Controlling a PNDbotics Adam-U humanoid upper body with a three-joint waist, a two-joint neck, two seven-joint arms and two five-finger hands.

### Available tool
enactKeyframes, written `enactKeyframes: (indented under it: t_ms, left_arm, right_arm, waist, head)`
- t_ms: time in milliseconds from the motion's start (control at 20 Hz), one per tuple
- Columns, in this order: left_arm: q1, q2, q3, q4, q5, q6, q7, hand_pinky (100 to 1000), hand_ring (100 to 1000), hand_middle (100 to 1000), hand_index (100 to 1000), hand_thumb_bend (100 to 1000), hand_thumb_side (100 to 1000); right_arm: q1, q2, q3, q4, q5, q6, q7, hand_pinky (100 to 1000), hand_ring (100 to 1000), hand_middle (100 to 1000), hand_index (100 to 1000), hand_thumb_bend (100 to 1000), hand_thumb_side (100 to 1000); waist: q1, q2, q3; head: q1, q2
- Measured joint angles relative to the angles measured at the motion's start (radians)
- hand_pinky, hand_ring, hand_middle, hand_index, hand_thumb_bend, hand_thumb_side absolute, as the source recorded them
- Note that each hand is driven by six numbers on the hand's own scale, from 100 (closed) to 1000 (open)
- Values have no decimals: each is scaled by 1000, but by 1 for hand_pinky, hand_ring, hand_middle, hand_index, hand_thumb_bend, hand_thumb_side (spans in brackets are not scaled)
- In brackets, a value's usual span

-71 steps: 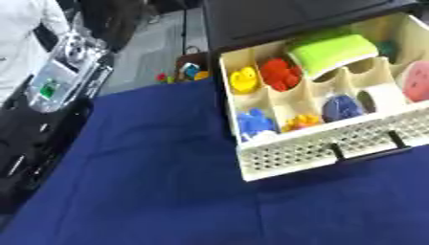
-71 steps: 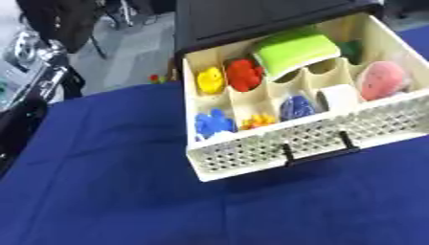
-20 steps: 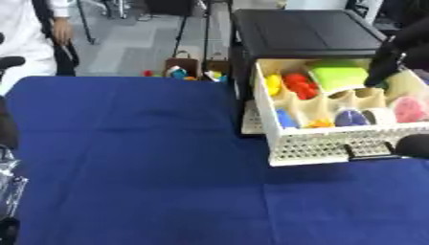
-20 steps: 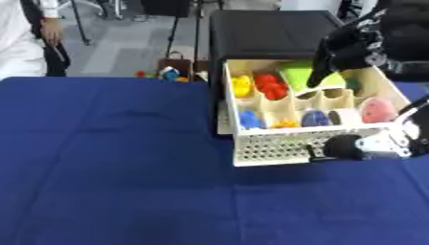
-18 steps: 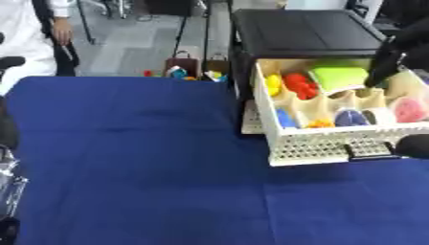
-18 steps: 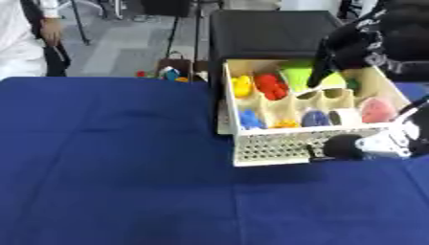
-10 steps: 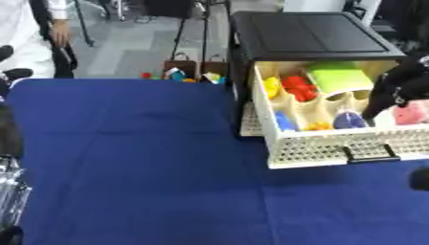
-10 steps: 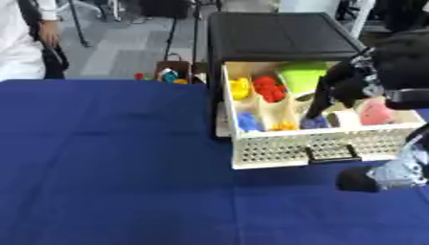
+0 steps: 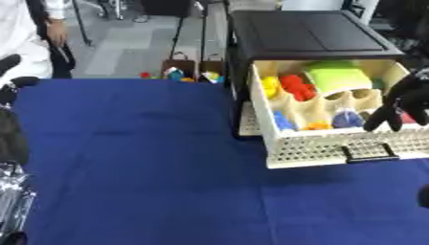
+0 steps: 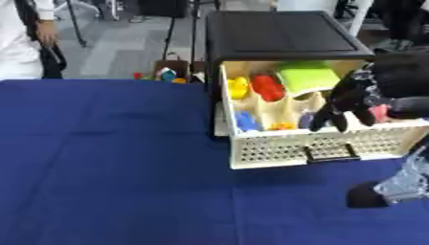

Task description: Pick up objects from table and place into drawer.

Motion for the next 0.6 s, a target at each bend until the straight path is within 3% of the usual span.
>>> enactKeyframes:
  t_ms: [450,600]
  left_arm:
    - [6,-18,0,0,0,4,5,553,713,744,870,659,1000]
    - [9,-26,1,0,0,6,7,550,712,743,869,657,1000]
  right_arm:
    - [31,44,24,0,-19,148,55,100,407,510,820,687,766]
    - [58,64,33,0,-20,197,78,108,432,539,776,695,724]
  waist:
    - [12,0,1]
    - [16,0,5]
  head:
    - [-5,0]
    - [-6,0]
